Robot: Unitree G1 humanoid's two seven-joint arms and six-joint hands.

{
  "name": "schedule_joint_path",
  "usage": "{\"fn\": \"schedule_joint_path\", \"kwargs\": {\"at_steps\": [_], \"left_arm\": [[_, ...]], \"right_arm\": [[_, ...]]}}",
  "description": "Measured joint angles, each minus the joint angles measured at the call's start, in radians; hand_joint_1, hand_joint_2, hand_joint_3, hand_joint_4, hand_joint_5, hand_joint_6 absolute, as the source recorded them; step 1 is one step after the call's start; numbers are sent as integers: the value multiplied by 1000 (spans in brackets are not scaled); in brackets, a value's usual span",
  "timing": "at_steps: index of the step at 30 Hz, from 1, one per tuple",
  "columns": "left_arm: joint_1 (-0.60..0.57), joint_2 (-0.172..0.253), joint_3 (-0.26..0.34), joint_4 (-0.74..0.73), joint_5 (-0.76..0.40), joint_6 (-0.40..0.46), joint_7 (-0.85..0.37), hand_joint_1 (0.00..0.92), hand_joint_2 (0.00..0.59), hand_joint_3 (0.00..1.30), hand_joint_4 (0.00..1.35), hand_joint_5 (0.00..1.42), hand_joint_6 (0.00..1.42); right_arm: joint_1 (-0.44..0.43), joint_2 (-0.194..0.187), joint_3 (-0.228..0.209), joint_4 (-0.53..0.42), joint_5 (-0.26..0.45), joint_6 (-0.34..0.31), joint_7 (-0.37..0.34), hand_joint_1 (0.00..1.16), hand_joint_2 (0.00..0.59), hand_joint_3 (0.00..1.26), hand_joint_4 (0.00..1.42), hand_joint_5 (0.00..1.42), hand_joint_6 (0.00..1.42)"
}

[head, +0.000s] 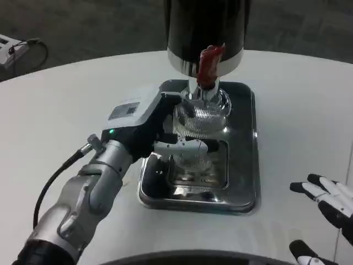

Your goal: Grasp the cup under the faucet to collect the drink, then remove the cup.

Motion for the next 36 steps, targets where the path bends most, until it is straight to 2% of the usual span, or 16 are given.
{"fn": "schedule_joint_path", "kwargs": {"at_steps": [4,13,17,25,30,36], "left_arm": [[0,16,-2,-11,1,7,-10,181,21,494,423,708,947],[0,35,-3,-51,-1,29,-39,148,23,306,275,568,752],[0,37,-3,-64,-3,32,-62,144,33,196,204,537,734],[10,37,8,-114,-20,25,-68,144,37,187,193,548,775],[59,47,60,-158,-70,14,-67,148,46,205,215,579,819],[140,80,130,-236,-123,-22,-62,154,59,252,270,631,828]], "right_arm": [[0,2,0,0,1,-2,-4,304,456,114,0,0,44],[-3,2,9,0,1,-2,-11,311,463,128,0,0,61],[-18,2,13,7,0,-2,-13,312,465,135,0,0,63],[-25,2,34,27,-2,-2,-16,313,468,144,0,0,64],[-49,1,54,40,-5,3,-16,314,469,151,0,0,65],[-80,2,94,56,-29,21,-16,315,469,161,0,0,65]]}}
